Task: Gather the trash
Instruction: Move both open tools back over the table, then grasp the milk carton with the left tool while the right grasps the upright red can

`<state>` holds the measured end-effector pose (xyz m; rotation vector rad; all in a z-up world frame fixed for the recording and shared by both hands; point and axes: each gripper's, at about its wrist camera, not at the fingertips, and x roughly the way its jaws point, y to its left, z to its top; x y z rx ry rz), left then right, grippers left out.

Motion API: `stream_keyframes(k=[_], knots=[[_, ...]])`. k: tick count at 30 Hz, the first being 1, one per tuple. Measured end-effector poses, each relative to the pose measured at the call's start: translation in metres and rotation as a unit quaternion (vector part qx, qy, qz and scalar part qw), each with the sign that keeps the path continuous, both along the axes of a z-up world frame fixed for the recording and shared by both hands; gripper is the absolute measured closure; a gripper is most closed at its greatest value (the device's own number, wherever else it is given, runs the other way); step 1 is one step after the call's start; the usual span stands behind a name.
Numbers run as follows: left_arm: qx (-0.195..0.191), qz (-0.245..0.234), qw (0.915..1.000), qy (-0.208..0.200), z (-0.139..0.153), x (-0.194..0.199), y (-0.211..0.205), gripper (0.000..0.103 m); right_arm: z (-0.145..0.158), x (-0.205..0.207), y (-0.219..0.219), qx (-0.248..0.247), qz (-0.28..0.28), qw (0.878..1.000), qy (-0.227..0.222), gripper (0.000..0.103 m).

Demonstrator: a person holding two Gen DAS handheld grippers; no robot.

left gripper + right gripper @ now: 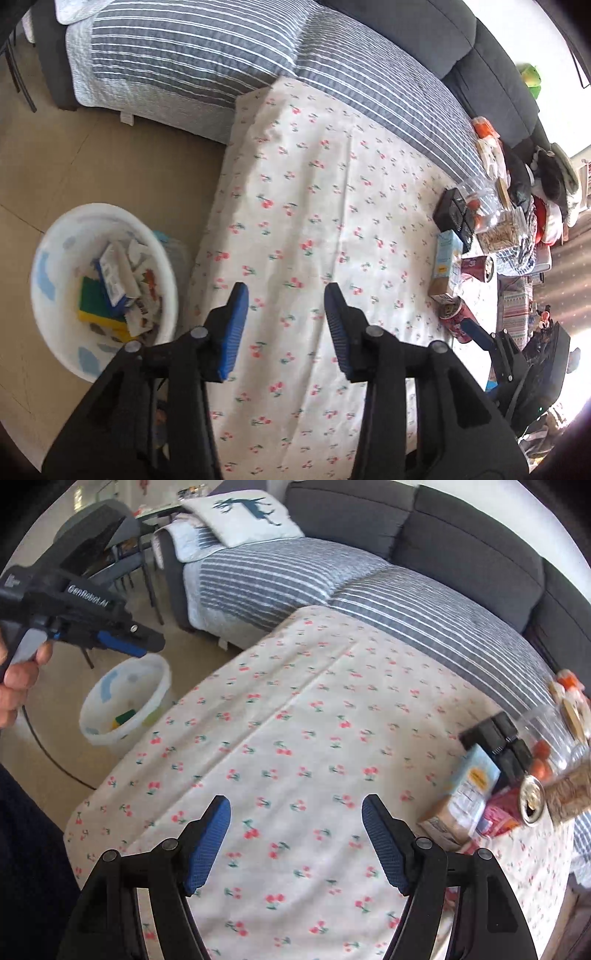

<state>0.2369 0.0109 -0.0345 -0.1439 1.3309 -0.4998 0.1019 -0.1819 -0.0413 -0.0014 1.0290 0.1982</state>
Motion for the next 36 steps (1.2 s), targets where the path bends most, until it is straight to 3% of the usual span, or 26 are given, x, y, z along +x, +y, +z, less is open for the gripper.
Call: stream_keyframes(k=[5,10,16,19,23,27,28,29,30,36], knots=[[-0.007,-0.046,0.9989,0.009,-0.003,-0.024,-0.074,0.054,0.005,-0.013,-0.083,0.044,-0.104,0.994,0.004,0.026],[0.008,-0.099,0.9951,-0.002,-0.01,-0.052,-0.148,0.046,-0.008,-0.027,-0.151,0.067,-0.209,0.976,0.015,0.023],[0.013,-0.128,0.9916,-0.008,-0.025,-0.07,-0.215,0.045,-0.021,-0.042,-0.206,0.051,-0.295,0.954,0.03,0.023],[-0.005,-0.132,0.9912,-0.012,-0.03,-0.074,-0.241,0.044,-0.029,-0.049,-0.229,0.074,-0.337,0.938,0.041,0.023],[0.003,-0.144,0.9893,-0.022,-0.04,-0.08,-0.269,0.043,-0.03,-0.059,-0.246,0.087,-0.36,0.928,0.031,0.023],[0.031,-0.151,0.9868,-0.049,-0.046,-0.081,-0.28,0.043,-0.039,-0.054,-0.252,0.089,-0.361,0.927,0.042,0.023],[0.04,-0.155,0.9855,-0.055,-0.048,-0.082,-0.282,0.045,-0.041,-0.051,-0.251,0.081,-0.359,0.929,0.043,0.023],[0.049,-0.158,0.9843,-0.06,-0.05,-0.082,-0.282,0.054,-0.042,-0.048,-0.25,0.075,-0.357,0.93,0.043,0.023],[0.044,-0.16,0.9839,-0.066,-0.05,-0.083,-0.281,0.055,-0.043,-0.045,-0.25,0.072,-0.354,0.932,0.041,0.023],[0.04,-0.157,0.9844,-0.069,-0.047,-0.078,-0.267,0.058,-0.043,-0.024,-0.23,0.045,-0.299,0.953,0.016,0.023]])
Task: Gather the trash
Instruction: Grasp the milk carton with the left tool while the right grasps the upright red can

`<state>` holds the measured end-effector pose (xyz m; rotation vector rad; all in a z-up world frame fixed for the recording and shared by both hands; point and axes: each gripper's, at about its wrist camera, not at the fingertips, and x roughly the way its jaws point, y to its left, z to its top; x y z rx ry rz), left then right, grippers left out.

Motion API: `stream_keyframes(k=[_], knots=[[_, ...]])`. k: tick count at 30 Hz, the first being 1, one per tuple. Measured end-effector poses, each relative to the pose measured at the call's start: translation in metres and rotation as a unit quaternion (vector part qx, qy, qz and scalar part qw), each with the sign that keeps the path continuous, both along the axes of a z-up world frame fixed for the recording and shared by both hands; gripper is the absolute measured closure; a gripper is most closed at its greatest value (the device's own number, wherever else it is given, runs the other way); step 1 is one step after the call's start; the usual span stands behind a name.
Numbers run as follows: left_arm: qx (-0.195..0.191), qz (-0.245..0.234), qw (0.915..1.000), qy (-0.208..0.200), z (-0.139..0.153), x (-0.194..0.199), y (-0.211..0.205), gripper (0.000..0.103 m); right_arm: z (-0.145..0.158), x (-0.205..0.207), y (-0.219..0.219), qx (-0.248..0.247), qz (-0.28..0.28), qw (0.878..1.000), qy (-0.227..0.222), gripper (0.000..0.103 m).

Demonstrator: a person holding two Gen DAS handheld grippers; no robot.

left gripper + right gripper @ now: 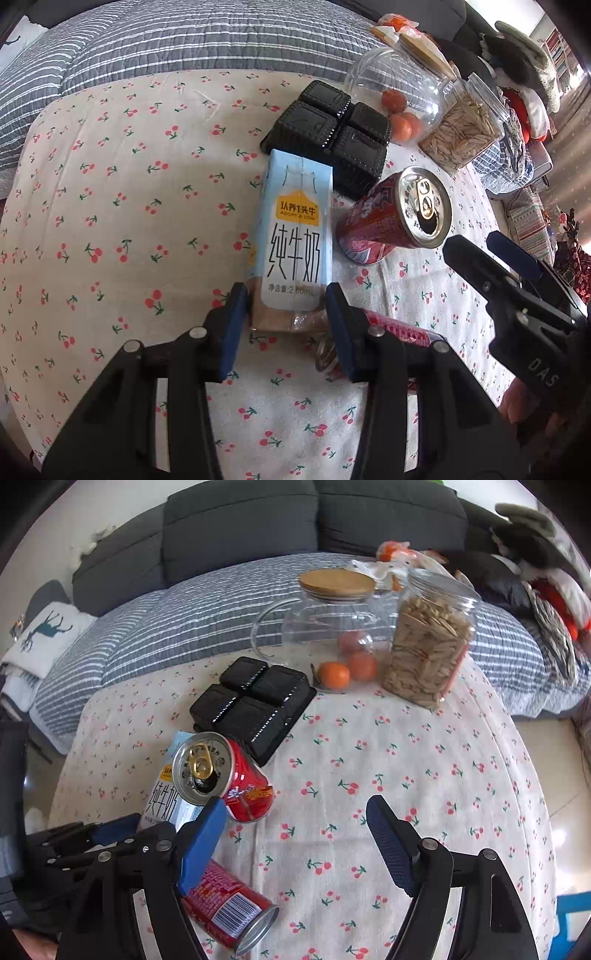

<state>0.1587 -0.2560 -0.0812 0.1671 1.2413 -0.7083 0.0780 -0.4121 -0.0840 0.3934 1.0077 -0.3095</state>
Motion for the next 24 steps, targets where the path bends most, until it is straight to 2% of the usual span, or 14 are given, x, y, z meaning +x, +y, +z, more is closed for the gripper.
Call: stream_keyframes(k=[3,4,5,6,11,13,14,15,16,18,19,21,22,24], knots=[[0.006,0.004,1.0,-0.002,0.002,0.005,0.015,0.059,-0.004,0.012,0.013,-0.023,0.037,0.999,-0.001,0.023],[0.004,0.006,1.0,-0.001,0.003,0.008,0.02,0.076,-0.006,0.016,0.017,-0.028,0.049,0.998,0.001,0.023],[-0.008,0.011,0.9999,0.001,0.006,0.011,0.028,0.087,-0.008,0.02,0.021,-0.035,0.06,0.998,0.005,0.023],[-0.006,0.014,0.9999,0.006,0.008,0.014,0.031,0.103,-0.011,0.024,0.024,-0.043,0.07,0.997,0.007,0.023],[-0.013,0.004,0.9995,0.029,0.002,0.022,0.048,0.103,-0.02,0.044,0.035,-0.072,0.114,0.991,0.01,0.023],[-0.035,0.011,0.9981,0.051,0.002,0.025,0.052,0.08,-0.023,0.05,0.039,-0.075,0.125,0.989,0.008,0.023],[-0.046,0.019,0.9972,0.056,0.003,0.026,0.054,0.059,-0.024,0.052,0.041,-0.078,0.13,0.988,0.007,0.023],[-0.059,0.027,0.9965,0.053,0.007,0.026,0.056,0.048,-0.024,0.054,0.043,-0.082,0.138,0.987,0.004,0.023],[-0.068,0.032,0.9961,0.047,0.01,0.026,0.057,0.046,-0.025,0.057,0.044,-0.085,0.144,0.986,0.0,0.023],[-0.057,0.028,0.9971,0.042,0.011,0.026,0.054,0.043,-0.027,0.063,0.047,-0.087,0.151,0.985,-0.004,0.027],[-0.05,0.022,0.9976,0.043,0.009,0.025,0.05,0.043,-0.027,0.065,0.047,-0.081,0.154,0.985,-0.007,0.042],[-0.041,0.018,0.9982,0.041,0.004,0.026,0.044,0.043,-0.029,0.067,0.048,-0.062,0.155,0.986,-0.011,0.051],[-0.036,0.018,0.9984,0.04,0.002,0.025,0.039,0.043,-0.029,0.067,0.048,-0.063,0.154,0.986,-0.014,0.072],[-0.031,0.015,0.9986,0.04,0.0,0.024,0.034,0.043,-0.028,0.068,0.048,-0.057,0.151,0.987,-0.007,0.076]])
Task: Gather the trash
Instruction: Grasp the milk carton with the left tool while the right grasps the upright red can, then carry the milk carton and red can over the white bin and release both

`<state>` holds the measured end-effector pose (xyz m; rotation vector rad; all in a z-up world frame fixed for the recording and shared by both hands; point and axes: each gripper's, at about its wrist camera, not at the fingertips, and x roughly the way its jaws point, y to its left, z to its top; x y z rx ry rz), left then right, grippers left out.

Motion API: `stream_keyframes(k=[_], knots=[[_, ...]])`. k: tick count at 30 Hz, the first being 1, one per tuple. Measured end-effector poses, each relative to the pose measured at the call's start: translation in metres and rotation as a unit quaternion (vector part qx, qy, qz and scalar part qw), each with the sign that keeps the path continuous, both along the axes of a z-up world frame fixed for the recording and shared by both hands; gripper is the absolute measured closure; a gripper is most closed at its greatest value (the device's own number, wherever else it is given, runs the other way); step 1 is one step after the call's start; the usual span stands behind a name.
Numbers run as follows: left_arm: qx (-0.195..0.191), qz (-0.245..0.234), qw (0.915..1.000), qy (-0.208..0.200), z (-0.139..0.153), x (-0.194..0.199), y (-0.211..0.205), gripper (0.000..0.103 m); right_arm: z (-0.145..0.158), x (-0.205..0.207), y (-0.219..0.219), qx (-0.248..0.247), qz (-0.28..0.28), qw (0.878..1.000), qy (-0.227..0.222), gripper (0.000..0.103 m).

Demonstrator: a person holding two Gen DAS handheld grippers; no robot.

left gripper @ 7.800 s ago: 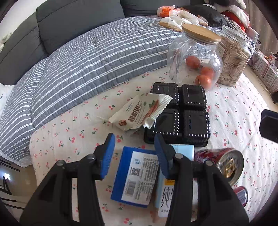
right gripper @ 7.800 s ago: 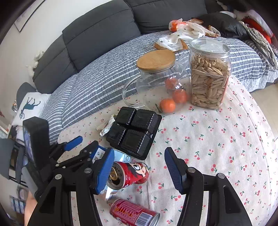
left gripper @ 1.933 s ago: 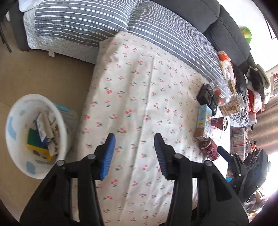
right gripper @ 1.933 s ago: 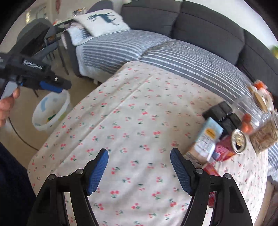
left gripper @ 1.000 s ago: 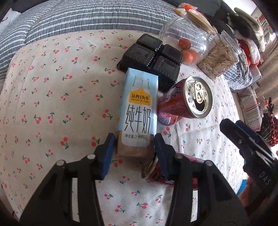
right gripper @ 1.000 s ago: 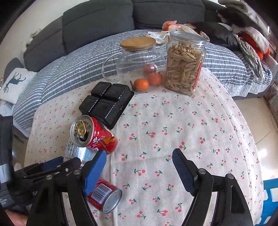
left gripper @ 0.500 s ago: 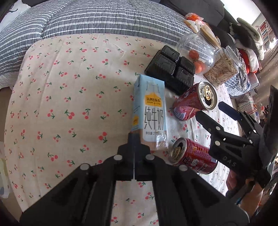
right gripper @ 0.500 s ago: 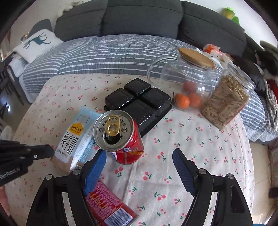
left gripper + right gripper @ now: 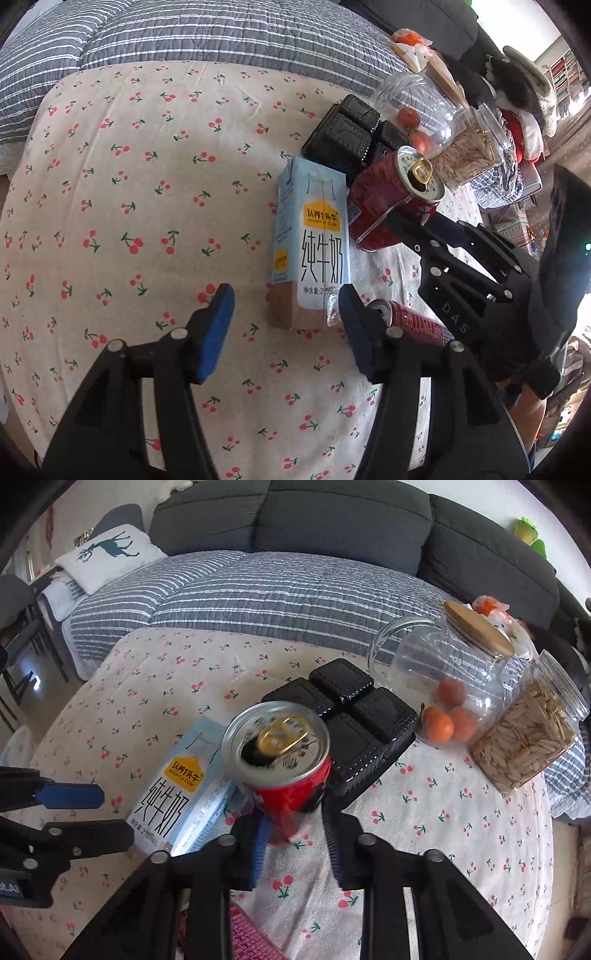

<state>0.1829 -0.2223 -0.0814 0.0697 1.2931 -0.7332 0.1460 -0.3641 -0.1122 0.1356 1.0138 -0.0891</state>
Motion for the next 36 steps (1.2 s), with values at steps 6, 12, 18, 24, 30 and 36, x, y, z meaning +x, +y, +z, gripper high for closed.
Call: stream_keyframes(k=[6,12,18,24,30,36], knots=[[0.008,-0.017,0.9996,-0.023,0.003,-0.006,-0.017,0.043,0.01,-0.004,0.005,0.011,-0.003,1.0,-0.006,0.076],[0.025,-0.03,0.9989,-0.026,-0.007,-0.008,-0.026,0.043,0.012,-0.01,-0.006,0.027,-0.035,0.999,-0.001,0.076],[0.043,-0.048,0.9965,-0.052,-0.008,-0.012,-0.033,0.05,0.019,-0.015,-0.013,0.03,-0.063,0.998,-0.004,0.076],[0.041,-0.047,0.9965,-0.055,-0.001,-0.009,-0.025,0.052,0.021,-0.016,-0.013,0.028,-0.067,0.997,-0.004,0.076],[0.031,-0.035,0.9967,-0.067,0.013,-0.009,-0.006,0.052,0.024,-0.018,-0.012,0.031,-0.068,0.997,-0.013,0.076],[0.018,-0.025,0.9968,-0.073,0.03,-0.009,0.018,0.052,0.024,-0.016,-0.003,0.026,-0.063,0.998,-0.015,0.076]])
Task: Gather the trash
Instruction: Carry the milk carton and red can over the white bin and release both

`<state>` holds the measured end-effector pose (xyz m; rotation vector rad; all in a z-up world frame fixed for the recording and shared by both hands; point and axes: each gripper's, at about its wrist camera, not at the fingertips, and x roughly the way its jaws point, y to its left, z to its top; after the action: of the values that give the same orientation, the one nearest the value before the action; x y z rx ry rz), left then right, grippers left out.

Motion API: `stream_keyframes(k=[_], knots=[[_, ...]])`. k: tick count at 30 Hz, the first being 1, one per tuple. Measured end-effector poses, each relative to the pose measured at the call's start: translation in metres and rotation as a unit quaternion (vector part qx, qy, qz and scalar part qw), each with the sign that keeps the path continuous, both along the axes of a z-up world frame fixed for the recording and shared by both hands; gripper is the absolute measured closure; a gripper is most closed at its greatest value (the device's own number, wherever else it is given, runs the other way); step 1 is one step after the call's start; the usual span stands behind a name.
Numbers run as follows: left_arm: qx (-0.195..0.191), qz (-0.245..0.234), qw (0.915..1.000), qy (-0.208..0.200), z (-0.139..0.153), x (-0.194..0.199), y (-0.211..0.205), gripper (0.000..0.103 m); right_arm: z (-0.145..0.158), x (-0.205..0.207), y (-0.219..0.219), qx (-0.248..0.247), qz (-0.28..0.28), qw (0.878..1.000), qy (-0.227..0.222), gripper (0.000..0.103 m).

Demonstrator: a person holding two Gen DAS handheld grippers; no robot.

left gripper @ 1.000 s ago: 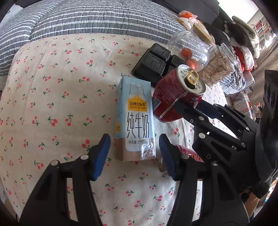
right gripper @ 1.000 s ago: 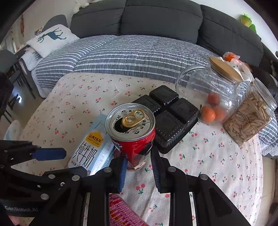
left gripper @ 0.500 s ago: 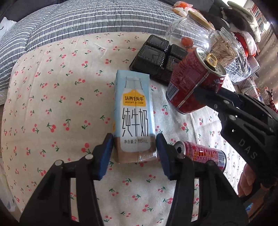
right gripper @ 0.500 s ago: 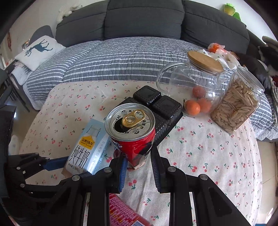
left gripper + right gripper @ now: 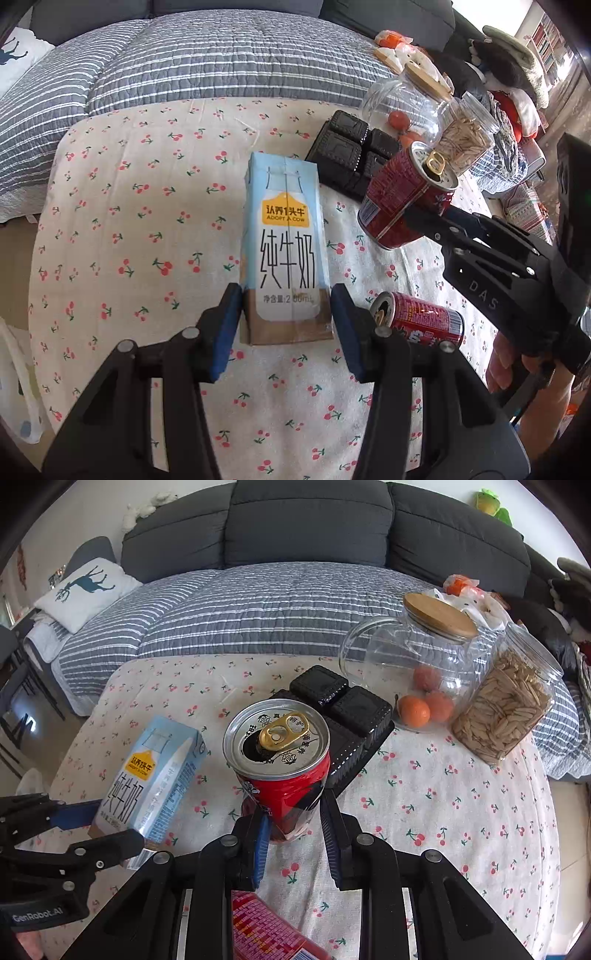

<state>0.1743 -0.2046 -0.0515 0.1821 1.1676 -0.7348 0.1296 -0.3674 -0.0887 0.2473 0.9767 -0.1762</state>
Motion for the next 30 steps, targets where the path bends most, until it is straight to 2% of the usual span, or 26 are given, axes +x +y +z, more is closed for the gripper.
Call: stream_keyframes(k=[7,11,15,18,23,26,30], knots=[[-0.022,0.034,0.9992,-0.002,0.023,0.023,0.056,0.052,0.006,0.0,0.02,-0.016,0.01,1.0,-0.011,0.076],[-0.042,0.072,0.9965,0.003,0.035,0.043,0.114,0.052,0.016,-0.001,0.043,-0.032,0.025,0.999,-0.029,0.076],[-0.057,0.126,0.9904,0.003,0.041,0.065,0.186,0.052,0.029,0.001,0.069,-0.03,0.046,0.997,-0.054,0.076],[-0.064,0.176,0.9822,0.015,0.038,0.078,0.247,0.052,0.027,0.005,0.097,-0.035,0.075,0.995,-0.052,0.076],[-0.073,0.255,0.9637,0.034,0.029,0.085,0.333,0.052,0.023,0.014,0.143,-0.036,0.117,0.991,-0.046,0.076],[-0.083,0.283,0.954,0.054,0.021,0.079,0.362,0.052,0.025,0.019,0.17,-0.027,0.134,0.989,-0.054,0.076],[-0.085,0.304,0.9466,0.065,0.014,0.068,0.388,0.052,0.027,0.024,0.207,0.022,0.16,0.985,-0.06,0.076]])
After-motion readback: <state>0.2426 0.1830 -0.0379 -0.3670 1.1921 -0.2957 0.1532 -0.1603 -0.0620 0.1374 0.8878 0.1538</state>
